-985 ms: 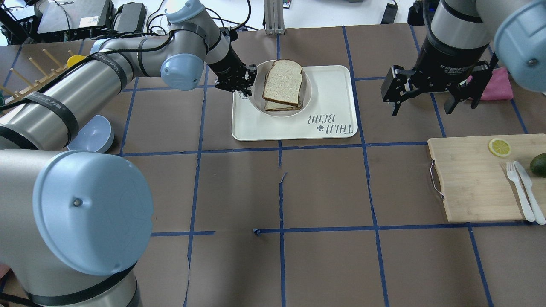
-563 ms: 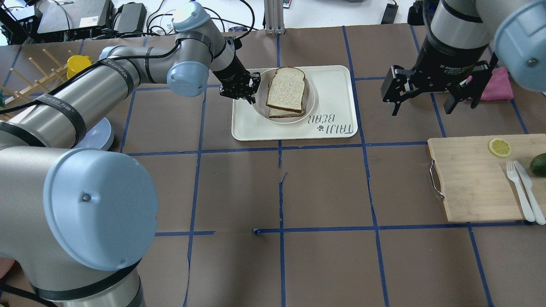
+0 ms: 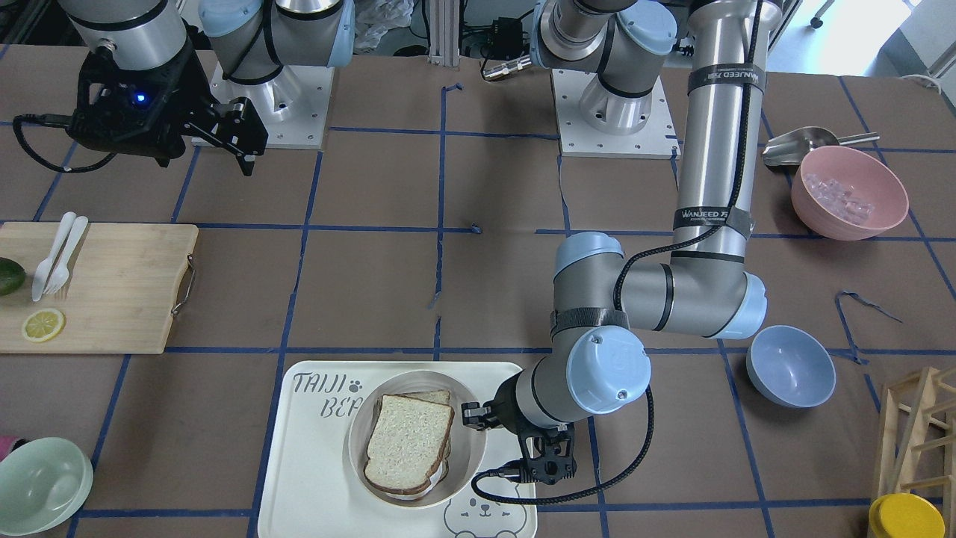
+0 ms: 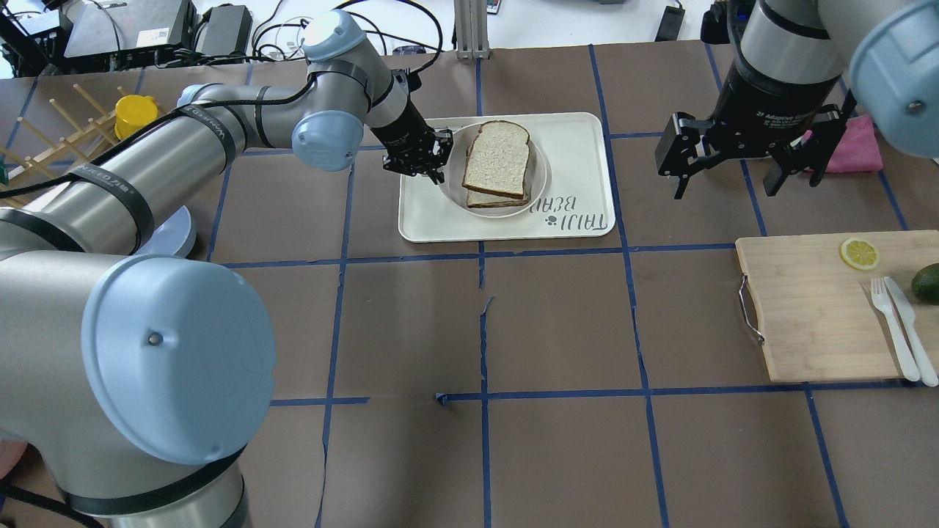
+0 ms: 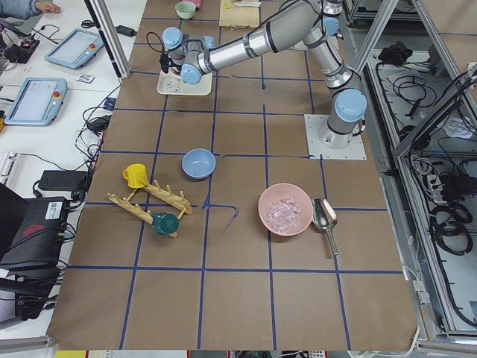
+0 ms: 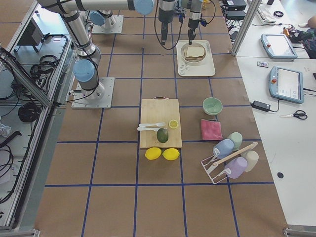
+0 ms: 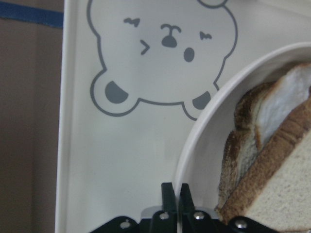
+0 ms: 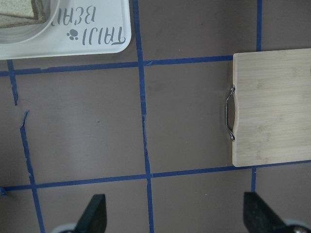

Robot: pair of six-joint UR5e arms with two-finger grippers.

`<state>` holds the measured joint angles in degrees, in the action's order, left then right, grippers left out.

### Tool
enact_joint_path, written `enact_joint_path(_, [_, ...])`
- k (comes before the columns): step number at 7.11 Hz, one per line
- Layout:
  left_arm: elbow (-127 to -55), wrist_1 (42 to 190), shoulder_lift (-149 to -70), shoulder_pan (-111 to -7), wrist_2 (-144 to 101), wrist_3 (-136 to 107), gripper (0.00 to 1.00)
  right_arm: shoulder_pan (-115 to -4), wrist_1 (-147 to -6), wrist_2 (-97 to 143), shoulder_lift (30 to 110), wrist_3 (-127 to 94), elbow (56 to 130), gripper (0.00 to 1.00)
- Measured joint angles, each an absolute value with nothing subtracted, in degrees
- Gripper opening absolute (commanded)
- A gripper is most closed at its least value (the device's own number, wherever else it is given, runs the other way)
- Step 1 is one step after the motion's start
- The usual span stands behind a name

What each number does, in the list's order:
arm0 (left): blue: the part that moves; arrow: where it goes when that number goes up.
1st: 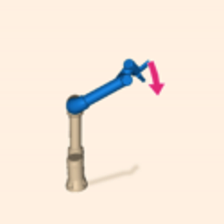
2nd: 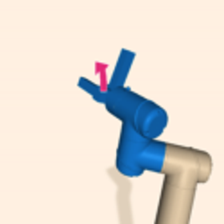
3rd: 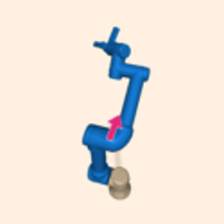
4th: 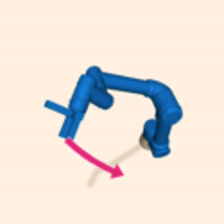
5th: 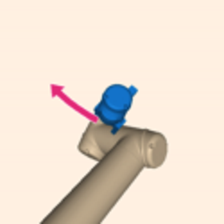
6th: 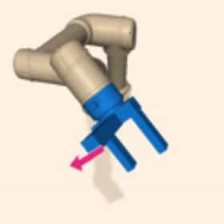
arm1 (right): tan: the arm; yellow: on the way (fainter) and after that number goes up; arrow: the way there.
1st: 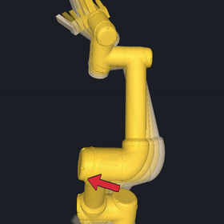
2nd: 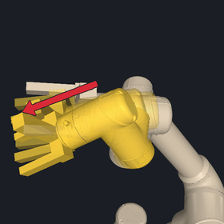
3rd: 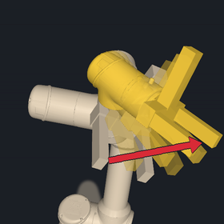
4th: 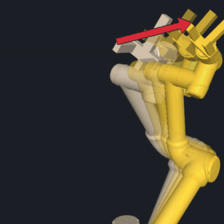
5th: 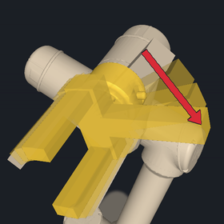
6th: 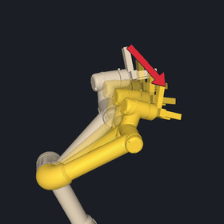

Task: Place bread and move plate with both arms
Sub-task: 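Open the left gripper and lift it away from the plate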

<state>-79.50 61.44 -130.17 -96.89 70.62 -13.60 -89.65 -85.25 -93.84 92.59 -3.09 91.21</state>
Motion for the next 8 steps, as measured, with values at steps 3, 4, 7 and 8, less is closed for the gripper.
enact_joint_path(3, [-79.06, 61.83, -128.52, -97.02, 71.95, -13.29, 1.00, -89.65, -85.25, -93.86, 92.63, -3.08, 91.23, 1.00])
enact_joint_path(4, [-78.24, 64.31, -126.60, -97.24, 75.54, -12.62, 1.00, -89.65, -85.25, -93.87, 92.63, -3.09, 91.23, 1.00])
enact_joint_path(7, [-76.02, 79.95, -115.36, -96.66, 87.70, -5.23, 1.00, -89.70, -85.25, -93.87, 92.64, -3.18, 91.23, 1.00])
enact_joint_path(8, [-76.07, 85.29, -110.28, -96.62, 89.99, -4.44, 1.00, -89.75, -85.21, -93.68, 92.67, -3.16, 91.23, 1.00])
